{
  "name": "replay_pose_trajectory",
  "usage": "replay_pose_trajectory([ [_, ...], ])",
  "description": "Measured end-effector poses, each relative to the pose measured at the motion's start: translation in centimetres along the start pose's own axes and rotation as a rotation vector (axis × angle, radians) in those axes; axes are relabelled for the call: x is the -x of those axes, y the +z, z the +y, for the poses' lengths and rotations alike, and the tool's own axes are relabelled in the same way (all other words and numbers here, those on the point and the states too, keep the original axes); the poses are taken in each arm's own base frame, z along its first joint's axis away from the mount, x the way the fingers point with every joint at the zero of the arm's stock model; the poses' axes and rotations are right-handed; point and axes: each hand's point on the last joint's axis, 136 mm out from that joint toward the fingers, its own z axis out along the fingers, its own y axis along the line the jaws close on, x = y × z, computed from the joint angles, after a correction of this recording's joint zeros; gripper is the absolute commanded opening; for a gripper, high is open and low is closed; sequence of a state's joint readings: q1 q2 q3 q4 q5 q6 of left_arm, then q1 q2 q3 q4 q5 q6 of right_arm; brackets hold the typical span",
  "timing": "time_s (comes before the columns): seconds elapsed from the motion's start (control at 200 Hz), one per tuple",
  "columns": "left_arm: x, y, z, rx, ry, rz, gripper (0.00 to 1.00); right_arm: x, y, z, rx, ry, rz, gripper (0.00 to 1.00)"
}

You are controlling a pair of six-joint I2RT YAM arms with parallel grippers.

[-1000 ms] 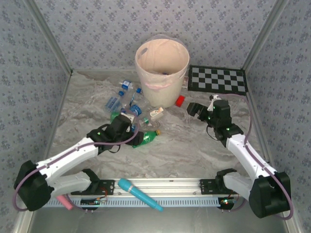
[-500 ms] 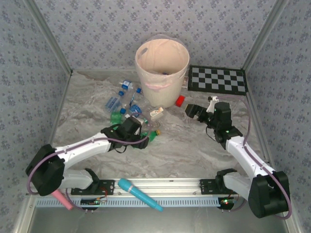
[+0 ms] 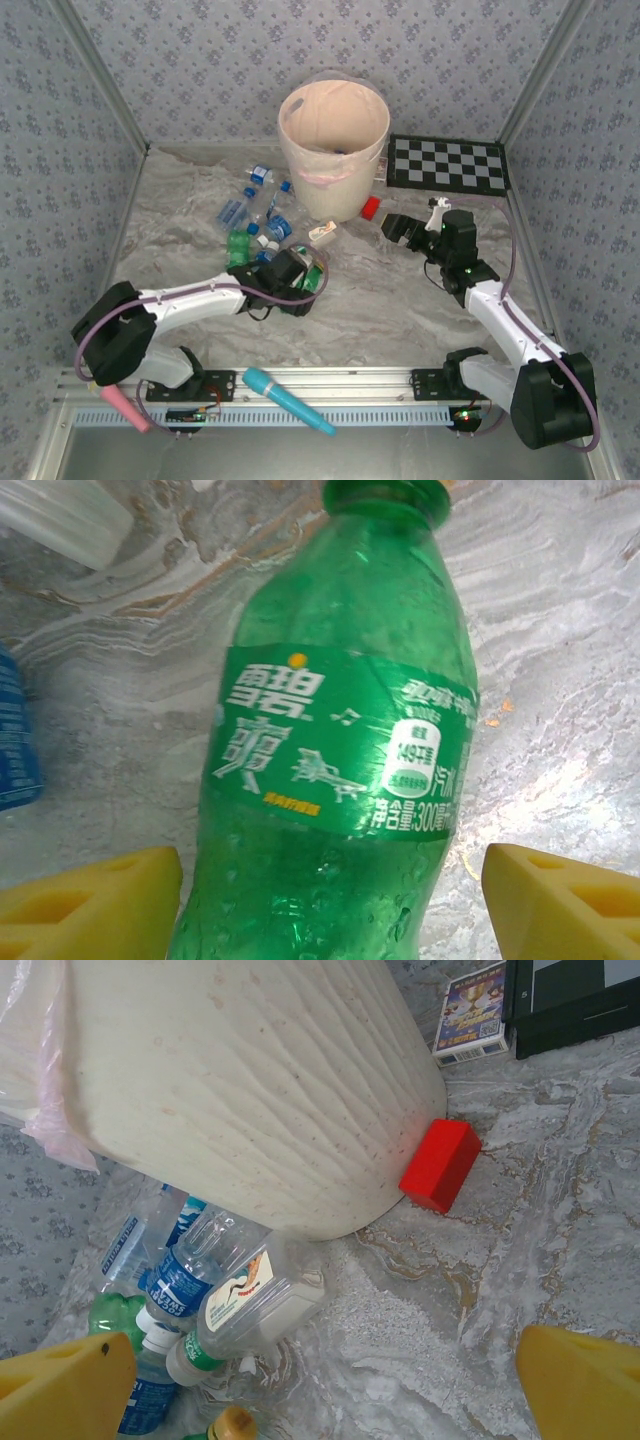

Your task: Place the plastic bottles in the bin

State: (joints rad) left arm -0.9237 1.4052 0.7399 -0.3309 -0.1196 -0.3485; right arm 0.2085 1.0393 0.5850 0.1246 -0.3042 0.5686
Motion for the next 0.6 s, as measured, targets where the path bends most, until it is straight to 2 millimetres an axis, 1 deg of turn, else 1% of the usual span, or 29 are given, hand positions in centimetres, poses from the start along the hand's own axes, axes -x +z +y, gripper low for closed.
replay_pose_trajectory([
  [0.165, -0.7, 1.0, -0.1, 0.01, 0.01, 0.034, 0.78, 0.0, -0.1, 0.0, 0.001, 0.007, -0.002, 1.0],
  [0.245, -0.9, 1.5, 0.0, 0.018, 0.012, 0.045, 0.76, 0.0, -0.3, 0.1, 0.003, 0.009, -0.005, 1.0],
  [0.28, -0.9, 1.6, 0.0, 0.02, 0.012, 0.047, 0.74, -0.1, -0.3, 0.1, 0.004, 0.008, -0.007, 1.0],
  [0.32, -0.9, 1.8, 0.1, 0.027, 0.014, 0.051, 0.69, 0.0, -0.4, 0.1, 0.006, 0.01, -0.01, 1.0],
  [0.34, -0.9, 1.8, 0.1, 0.03, 0.01, 0.05, 0.67, 0.0, -0.5, 0.2, 0.007, 0.01, -0.012, 1.0],
  [0.4, -0.7, 1.8, 0.2, 0.037, 0.016, 0.046, 0.66, 0.1, -0.7, 0.3, 0.01, 0.009, -0.016, 1.0],
  [0.455, -0.4, 1.7, 0.1, 0.04, 0.015, 0.039, 0.62, 0.2, -0.8, 0.4, 0.013, 0.008, -0.022, 1.0],
  [0.6, -0.1, 1.1, -0.2, 0.047, 0.031, 0.018, 0.6, 0.5, -1.3, 0.7, 0.022, 0.006, -0.037, 1.0],
])
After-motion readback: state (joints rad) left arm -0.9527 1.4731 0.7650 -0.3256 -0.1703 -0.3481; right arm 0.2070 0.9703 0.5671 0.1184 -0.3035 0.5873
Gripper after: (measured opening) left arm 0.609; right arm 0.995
